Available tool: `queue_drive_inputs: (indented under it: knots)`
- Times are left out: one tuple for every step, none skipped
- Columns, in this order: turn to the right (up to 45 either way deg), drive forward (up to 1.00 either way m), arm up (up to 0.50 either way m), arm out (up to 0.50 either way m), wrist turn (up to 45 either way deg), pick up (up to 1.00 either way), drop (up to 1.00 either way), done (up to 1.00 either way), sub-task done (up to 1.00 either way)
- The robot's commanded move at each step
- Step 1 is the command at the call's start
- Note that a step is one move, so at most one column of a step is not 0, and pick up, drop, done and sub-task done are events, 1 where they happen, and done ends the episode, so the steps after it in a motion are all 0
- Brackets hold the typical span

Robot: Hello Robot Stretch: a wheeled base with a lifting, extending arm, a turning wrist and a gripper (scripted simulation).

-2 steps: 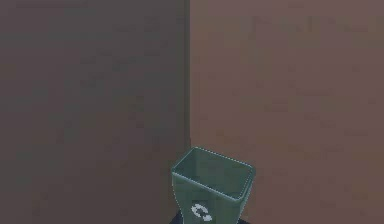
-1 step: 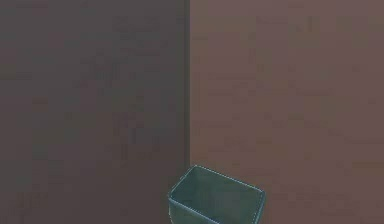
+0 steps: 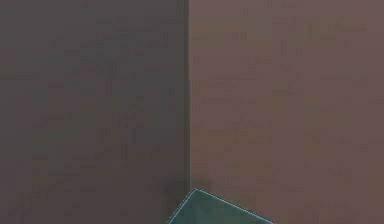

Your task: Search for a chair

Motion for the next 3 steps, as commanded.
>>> queue_drive_inputs:
  knots:
    - [45.0,0.00,0.00,0.00,0.0,0.00,0.00,0.00,0.00]
    - [45.0,0.00,0.00,0.00,0.0,0.00,0.00,0.00,0.00]
    - [45.0,0.00,0.00,0.00,0.0,0.00,0.00,0.00,0.00]
